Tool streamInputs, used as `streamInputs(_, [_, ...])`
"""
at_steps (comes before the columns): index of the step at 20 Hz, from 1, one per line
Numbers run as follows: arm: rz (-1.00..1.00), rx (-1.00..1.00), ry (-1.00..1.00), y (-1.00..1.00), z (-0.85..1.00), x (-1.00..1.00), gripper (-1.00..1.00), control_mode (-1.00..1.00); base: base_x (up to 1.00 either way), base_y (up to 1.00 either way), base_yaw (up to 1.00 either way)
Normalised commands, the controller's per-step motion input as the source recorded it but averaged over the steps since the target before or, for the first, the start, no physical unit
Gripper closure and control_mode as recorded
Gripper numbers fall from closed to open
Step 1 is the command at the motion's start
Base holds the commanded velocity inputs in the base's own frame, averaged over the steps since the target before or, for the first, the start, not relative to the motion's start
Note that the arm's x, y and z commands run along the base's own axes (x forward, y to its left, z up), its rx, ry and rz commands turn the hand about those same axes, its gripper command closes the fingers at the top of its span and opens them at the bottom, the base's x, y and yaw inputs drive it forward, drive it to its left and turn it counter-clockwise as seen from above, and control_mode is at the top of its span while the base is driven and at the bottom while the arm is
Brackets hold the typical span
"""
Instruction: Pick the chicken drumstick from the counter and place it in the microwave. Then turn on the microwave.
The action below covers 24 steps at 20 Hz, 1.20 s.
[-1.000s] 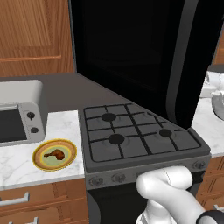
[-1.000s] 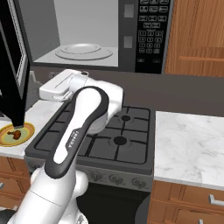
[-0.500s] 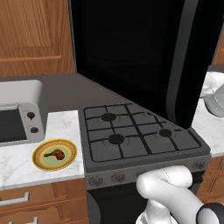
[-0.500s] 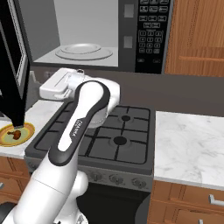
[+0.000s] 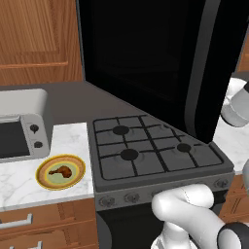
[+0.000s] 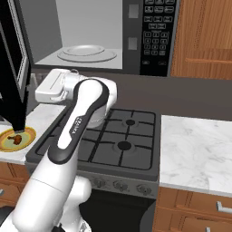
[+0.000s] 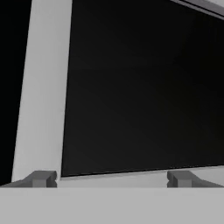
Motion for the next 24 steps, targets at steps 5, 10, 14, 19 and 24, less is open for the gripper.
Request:
streamInputs(5, [0.05, -0.01, -0.02, 0.31, 0.00, -0.24, -1.00, -1.00, 0.00, 0.00, 0.00])
streamInputs(10, [0.03, 0.00, -0.02, 0.30, 0.00, -0.25, -1.00, -1.00, 0.00, 0.00, 0.00])
streamInputs(14, [0.01, 0.00, -0.03, 0.26, 0.00, -0.26, -1.00, -1.00, 0.00, 0.00, 0.00])
streamInputs(19, [0.00, 0.00, -0.04, 0.24, 0.00, -0.23, -1.00, -1.00, 0.00, 0.00, 0.00])
streamInputs(24, [0.00, 0.00, -0.04, 0.21, 0.00, -0.20, -1.00, -1.00, 0.00, 0.00, 0.00])
